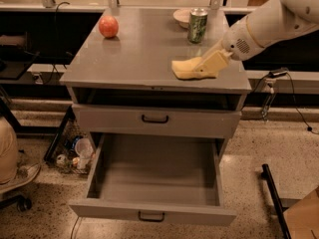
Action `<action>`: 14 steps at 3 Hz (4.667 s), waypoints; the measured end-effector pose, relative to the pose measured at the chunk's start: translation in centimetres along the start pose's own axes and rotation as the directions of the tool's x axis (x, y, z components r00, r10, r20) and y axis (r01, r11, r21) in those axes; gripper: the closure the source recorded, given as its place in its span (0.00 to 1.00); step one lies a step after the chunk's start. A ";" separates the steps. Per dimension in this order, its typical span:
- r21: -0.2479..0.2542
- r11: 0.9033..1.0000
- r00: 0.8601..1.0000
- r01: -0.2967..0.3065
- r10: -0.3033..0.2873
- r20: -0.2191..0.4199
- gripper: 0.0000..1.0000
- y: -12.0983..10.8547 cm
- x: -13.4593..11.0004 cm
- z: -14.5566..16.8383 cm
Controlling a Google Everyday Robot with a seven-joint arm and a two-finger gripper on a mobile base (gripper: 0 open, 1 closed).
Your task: Place sponge into middle drawer
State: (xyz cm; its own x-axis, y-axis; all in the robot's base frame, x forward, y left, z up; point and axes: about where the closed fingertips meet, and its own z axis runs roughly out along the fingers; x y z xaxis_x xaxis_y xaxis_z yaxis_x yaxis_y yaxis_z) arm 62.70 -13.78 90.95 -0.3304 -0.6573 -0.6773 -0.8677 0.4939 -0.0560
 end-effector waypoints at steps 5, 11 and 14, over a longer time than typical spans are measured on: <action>-0.135 0.989 0.987 -0.060 0.038 -0.156 1.00 11.4 7.7 6.2; -0.081 0.964 0.966 -0.255 0.250 -0.060 1.00 14.1 19.9 23.4; 0.044 0.960 0.959 -0.277 0.273 0.072 1.00 8.8 25.6 31.3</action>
Offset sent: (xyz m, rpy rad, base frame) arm -0.1078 0.0198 -0.0603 -0.1315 0.1126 -0.0075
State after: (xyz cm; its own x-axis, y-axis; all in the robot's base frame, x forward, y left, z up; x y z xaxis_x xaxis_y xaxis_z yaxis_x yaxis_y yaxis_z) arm 58.25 -8.42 50.13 -0.5270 -0.4545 -0.7181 -0.7253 0.6809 0.1014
